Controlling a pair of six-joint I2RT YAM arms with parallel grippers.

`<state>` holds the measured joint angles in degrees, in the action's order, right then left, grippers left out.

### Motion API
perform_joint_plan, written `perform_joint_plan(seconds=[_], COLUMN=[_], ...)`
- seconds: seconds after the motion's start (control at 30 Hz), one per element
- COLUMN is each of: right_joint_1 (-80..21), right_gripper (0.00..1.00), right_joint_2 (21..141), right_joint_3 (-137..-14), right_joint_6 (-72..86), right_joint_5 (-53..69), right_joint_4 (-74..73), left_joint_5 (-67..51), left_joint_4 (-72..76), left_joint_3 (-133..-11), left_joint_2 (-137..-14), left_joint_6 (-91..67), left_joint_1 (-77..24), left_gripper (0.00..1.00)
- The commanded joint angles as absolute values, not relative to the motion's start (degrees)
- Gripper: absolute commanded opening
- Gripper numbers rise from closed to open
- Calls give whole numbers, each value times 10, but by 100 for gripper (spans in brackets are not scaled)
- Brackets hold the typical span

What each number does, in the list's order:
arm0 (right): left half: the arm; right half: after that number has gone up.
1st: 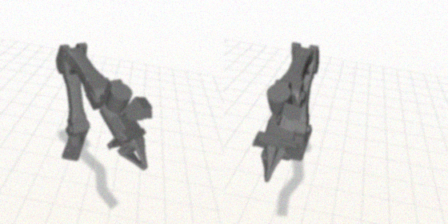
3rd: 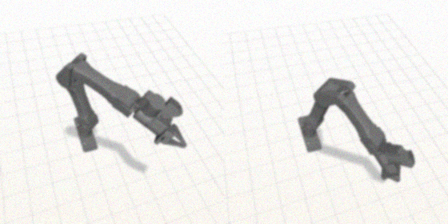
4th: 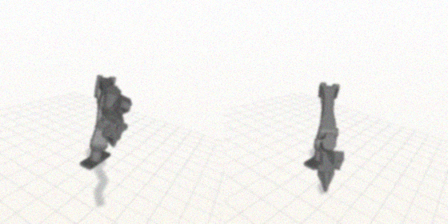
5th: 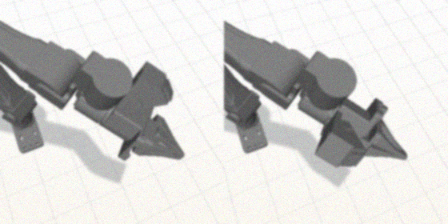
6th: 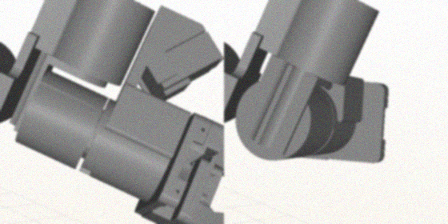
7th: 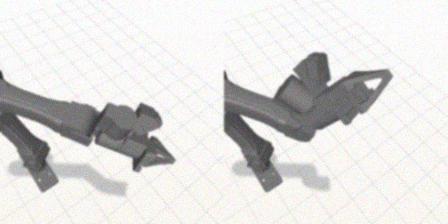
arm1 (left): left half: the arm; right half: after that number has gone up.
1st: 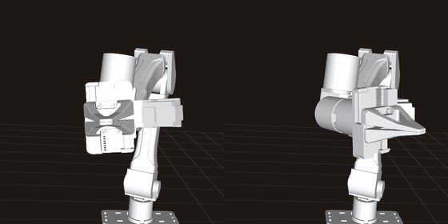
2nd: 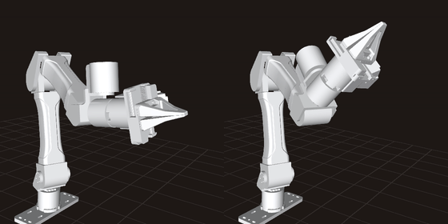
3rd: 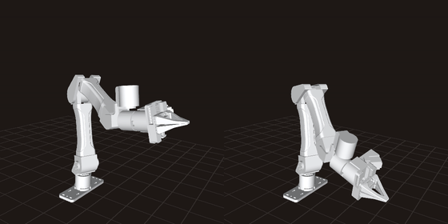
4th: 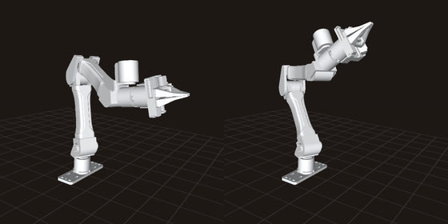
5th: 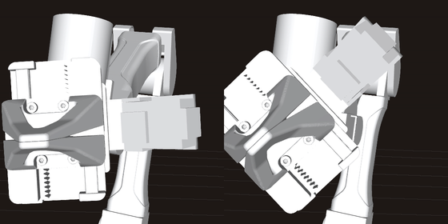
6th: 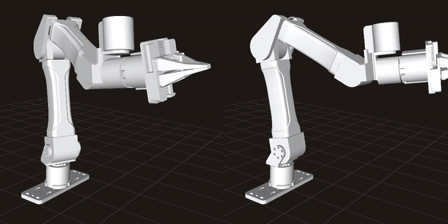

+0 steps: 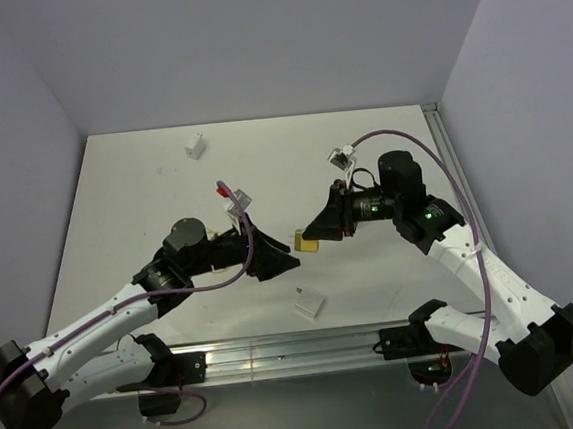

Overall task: Insert the plug
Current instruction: Adjust the plug.

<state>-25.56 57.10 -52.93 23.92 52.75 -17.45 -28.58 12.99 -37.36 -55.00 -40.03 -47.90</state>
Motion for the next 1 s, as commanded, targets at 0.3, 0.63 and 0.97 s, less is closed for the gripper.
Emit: perform_joint_plan(seconds=[0.3, 0.63, 0.97], right_joint_1=[-274, -284, -285], right_gripper=[0, 0, 50], right_joint_2=[552, 551, 558], right_joint_3=[-514, -510, -514], right_joint_6=[222, 242, 257], right_joint_5=[603, 592, 565], right_joint_4=[-133, -105, -101], left_joint_5=[-354, -371, -346], left_joint_4=[225, 257, 236], left_joint_3=[-388, -380, -381], left_joint_2=[-575, -590, -577], left_joint_6=[-442, -468, -472], left_joint_1=[-467, -457, -454], left_gripper=[64, 48, 0])
